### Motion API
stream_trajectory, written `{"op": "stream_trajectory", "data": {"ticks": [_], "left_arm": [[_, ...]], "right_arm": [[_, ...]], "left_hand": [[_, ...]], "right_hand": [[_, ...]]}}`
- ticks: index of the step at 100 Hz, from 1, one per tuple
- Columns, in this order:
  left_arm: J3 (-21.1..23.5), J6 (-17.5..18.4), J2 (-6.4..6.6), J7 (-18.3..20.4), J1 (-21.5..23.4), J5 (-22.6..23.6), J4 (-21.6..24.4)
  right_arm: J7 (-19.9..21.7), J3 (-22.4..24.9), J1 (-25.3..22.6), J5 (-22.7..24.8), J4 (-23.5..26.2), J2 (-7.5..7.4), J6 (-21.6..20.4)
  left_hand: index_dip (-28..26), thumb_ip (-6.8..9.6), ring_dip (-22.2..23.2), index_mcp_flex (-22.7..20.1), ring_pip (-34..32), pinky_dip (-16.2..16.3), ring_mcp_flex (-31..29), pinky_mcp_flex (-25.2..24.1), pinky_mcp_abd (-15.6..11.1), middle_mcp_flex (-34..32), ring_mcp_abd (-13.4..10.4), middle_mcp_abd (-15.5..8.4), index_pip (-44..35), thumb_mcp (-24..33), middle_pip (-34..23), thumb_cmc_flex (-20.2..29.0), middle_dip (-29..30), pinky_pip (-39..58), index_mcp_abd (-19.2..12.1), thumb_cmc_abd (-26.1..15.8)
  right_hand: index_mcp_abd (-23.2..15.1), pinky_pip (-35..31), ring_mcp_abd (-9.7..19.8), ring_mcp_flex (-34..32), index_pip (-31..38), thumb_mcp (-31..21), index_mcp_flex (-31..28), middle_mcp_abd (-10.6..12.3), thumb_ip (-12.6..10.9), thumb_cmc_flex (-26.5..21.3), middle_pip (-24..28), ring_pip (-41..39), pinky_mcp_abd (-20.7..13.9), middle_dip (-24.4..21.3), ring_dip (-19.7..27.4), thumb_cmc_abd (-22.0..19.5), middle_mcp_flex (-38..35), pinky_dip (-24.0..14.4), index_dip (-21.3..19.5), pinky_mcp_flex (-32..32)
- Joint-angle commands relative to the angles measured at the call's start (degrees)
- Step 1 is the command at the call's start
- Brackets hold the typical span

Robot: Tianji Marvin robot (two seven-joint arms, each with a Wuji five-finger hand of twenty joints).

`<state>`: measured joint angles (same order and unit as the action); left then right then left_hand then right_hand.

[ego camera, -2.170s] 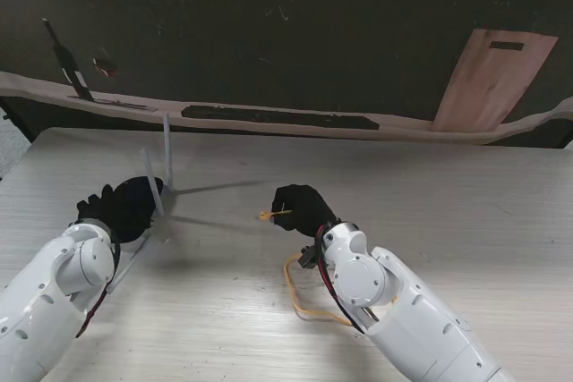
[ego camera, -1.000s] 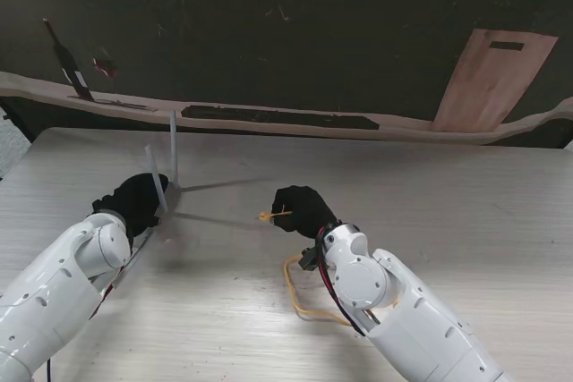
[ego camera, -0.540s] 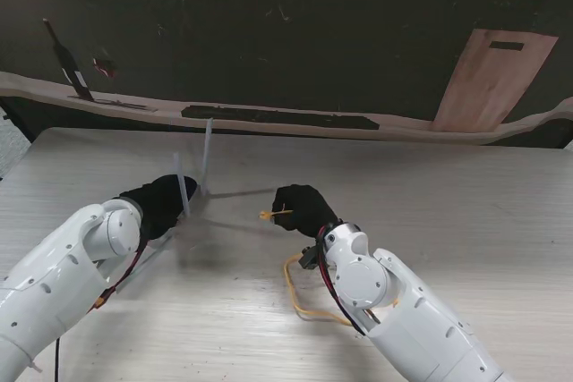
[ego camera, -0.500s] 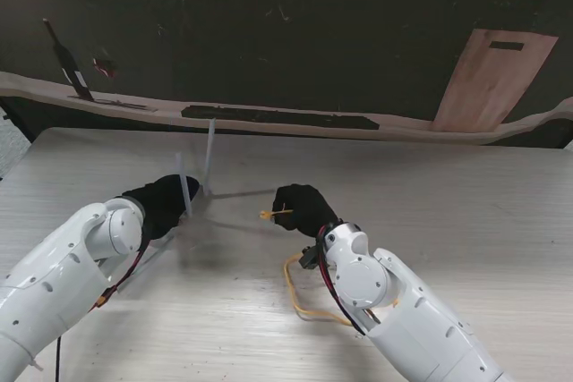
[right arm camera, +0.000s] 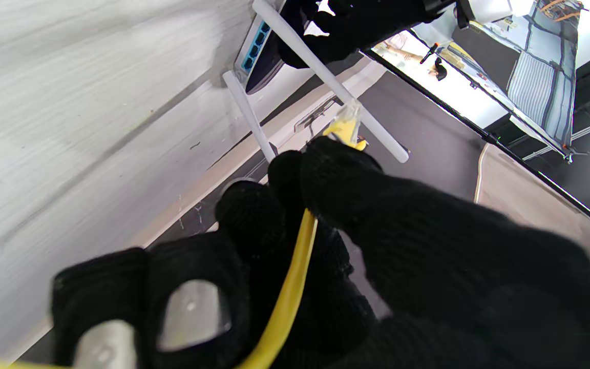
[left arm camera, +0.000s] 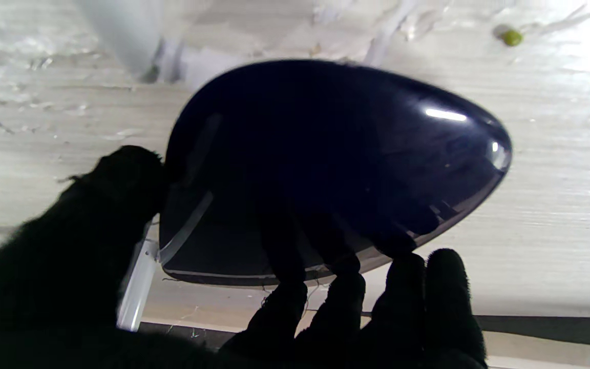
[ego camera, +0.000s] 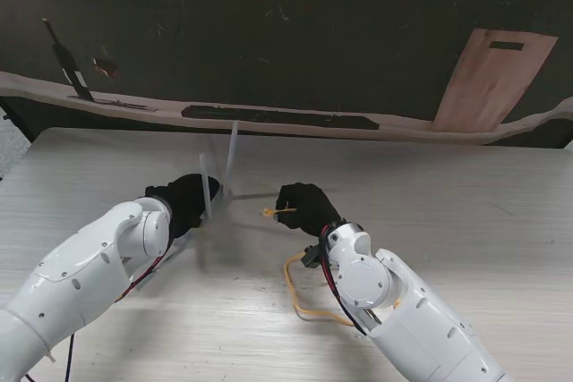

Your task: Untangle the Ethernet cable and plug it into the router

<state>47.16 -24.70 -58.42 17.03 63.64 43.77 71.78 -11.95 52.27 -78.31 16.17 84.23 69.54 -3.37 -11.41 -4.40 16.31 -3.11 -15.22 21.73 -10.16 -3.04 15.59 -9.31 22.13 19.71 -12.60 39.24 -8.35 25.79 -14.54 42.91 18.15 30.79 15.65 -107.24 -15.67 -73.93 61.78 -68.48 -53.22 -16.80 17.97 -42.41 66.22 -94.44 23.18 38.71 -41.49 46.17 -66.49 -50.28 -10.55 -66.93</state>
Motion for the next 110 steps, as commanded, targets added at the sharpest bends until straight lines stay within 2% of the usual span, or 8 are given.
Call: {"op": "stream_trajectory", "data": {"ticks": [1, 21, 40, 63, 73, 83, 94, 110], "left_arm": [[-2.38, -0.39, -1.00, 1.97, 4.14, -0.65, -1.97], [-2.93, -0.68, -1.98, -2.52, 5.37, -0.93, -2.45], [-5.13, 0.13, -2.27, -2.68, 5.00, -2.30, -1.82], [-10.42, -1.64, -3.17, -4.41, 2.51, -4.37, -4.92], [-11.45, -1.15, -2.98, -3.04, 1.56, -5.17, -5.13], [-12.87, 0.45, -2.25, -0.07, 0.03, -5.05, -4.99], [-11.52, 1.83, -2.28, 0.53, 0.48, -6.55, -4.44], [-7.08, 5.41, -2.12, 1.02, 2.71, -7.31, -2.17]], "right_arm": [[0.57, -0.14, -0.36, -0.46, 0.03, 0.34, -0.21], [0.39, -0.62, 0.01, -1.26, -0.41, 0.61, -0.04], [0.32, -0.84, 0.19, -1.75, -0.54, 0.77, 0.21], [0.05, -0.78, 0.05, -2.10, -0.54, 0.88, 0.24], [-0.22, -0.61, -0.13, -2.02, -0.52, 0.91, 0.27], [-0.39, -0.49, -0.21, -2.10, -0.51, 0.95, 0.23], [-0.57, -0.45, -0.21, -2.03, -0.59, 0.97, -0.05], [-0.50, -0.27, -0.32, -1.61, -0.53, 0.84, -0.13]], "left_hand": [[-2.83, -2.05, 2.34, -9.33, -4.76, -2.24, 0.10, -1.29, -1.18, -3.79, -3.50, -9.20, -8.77, -2.48, -14.62, -4.14, -3.45, -3.61, -7.31, -1.46], [-2.54, -2.64, 0.80, -8.84, -3.03, -4.32, 3.28, -1.13, -0.88, -2.04, -3.19, -8.56, -8.20, -6.01, -8.87, -6.65, -0.07, -8.65, -7.93, -2.90], [-2.78, -1.31, 0.75, -7.26, -4.24, -3.64, 2.21, -0.87, -1.02, -2.13, -2.54, -8.04, -8.66, -3.89, -8.05, -2.38, 0.47, -7.43, -7.27, -2.06], [-7.17, -0.54, 2.40, -5.87, -10.36, 1.56, -3.76, 2.68, -0.03, -2.36, -1.88, -6.62, -18.06, 9.20, -16.78, 4.90, -4.35, 3.63, -5.01, 2.58], [-10.06, 0.27, 4.03, -6.22, -13.46, 3.76, -9.86, 8.61, -0.96, -5.84, -3.12, -6.24, -24.04, 12.60, -21.97, 8.63, -7.18, 7.75, -4.47, 2.80], [-14.22, 2.50, 5.11, -7.61, -15.80, 4.70, -17.07, 15.70, -3.00, -11.47, -5.00, -6.90, -32.33, 16.62, -26.36, 11.86, -9.75, 10.05, -5.16, 2.26], [-17.26, 4.04, 5.55, -9.49, -17.00, 4.75, -21.19, 19.43, -4.35, -15.12, -6.29, -7.73, -38.05, 18.16, -29.06, 17.88, -11.35, 11.07, -6.63, 1.65], [-18.39, 5.07, 5.63, -9.95, -17.28, 4.55, -22.36, 20.32, -5.03, -16.06, -6.90, -8.25, -39.85, 18.25, -29.64, 21.04, -11.78, 11.20, -7.46, 0.89]], "right_hand": [[-0.68, -12.73, 6.85, -0.74, 3.59, -1.55, -0.61, -11.62, -2.43, -1.09, 4.25, -6.62, -13.43, 1.11, -1.60, -2.59, -5.97, 0.00, 0.09, -2.66], [-0.70, -12.73, 6.84, -0.74, 3.61, -1.50, -0.57, -11.62, -2.42, -1.06, 4.25, -6.62, -13.40, 1.11, -1.60, -2.60, -5.97, 0.02, 0.12, -2.66], [-0.85, -12.73, 6.86, -0.75, 3.63, -1.44, -0.55, -11.62, -2.42, -1.02, 4.25, -6.60, -13.41, 1.11, -1.59, -2.67, -5.97, 0.05, 0.17, -2.66], [-0.91, -12.73, 6.87, -0.75, 3.63, -1.44, -0.54, -11.62, -2.43, -0.97, 4.25, -6.62, -13.42, 1.11, -1.59, -2.71, -5.97, 0.06, 0.23, -2.66], [-0.96, -12.73, 6.89, -0.75, 3.65, -1.43, -0.54, -11.62, -2.44, -1.00, 4.25, -6.61, -13.42, 1.11, -1.59, -2.74, -5.97, 0.07, 0.24, -2.66], [-0.93, -12.73, 6.85, -0.75, 3.65, -1.39, -0.55, -11.62, -2.43, -0.98, 4.25, -6.62, -13.41, 1.11, -1.59, -2.77, -5.97, 0.06, 0.27, -2.66], [-0.98, -12.73, 6.84, -0.74, 3.64, -1.38, -0.56, -11.58, -2.45, -0.99, 4.26, -6.63, -13.39, 1.11, -1.59, -2.79, -5.99, 0.04, 0.31, -2.66], [-1.22, -12.73, 6.75, -0.74, 3.64, -1.39, -0.70, -11.62, -2.45, -0.99, 4.25, -6.61, -13.34, 1.10, -1.58, -2.73, -5.99, 0.05, 0.40, -2.65]]}}
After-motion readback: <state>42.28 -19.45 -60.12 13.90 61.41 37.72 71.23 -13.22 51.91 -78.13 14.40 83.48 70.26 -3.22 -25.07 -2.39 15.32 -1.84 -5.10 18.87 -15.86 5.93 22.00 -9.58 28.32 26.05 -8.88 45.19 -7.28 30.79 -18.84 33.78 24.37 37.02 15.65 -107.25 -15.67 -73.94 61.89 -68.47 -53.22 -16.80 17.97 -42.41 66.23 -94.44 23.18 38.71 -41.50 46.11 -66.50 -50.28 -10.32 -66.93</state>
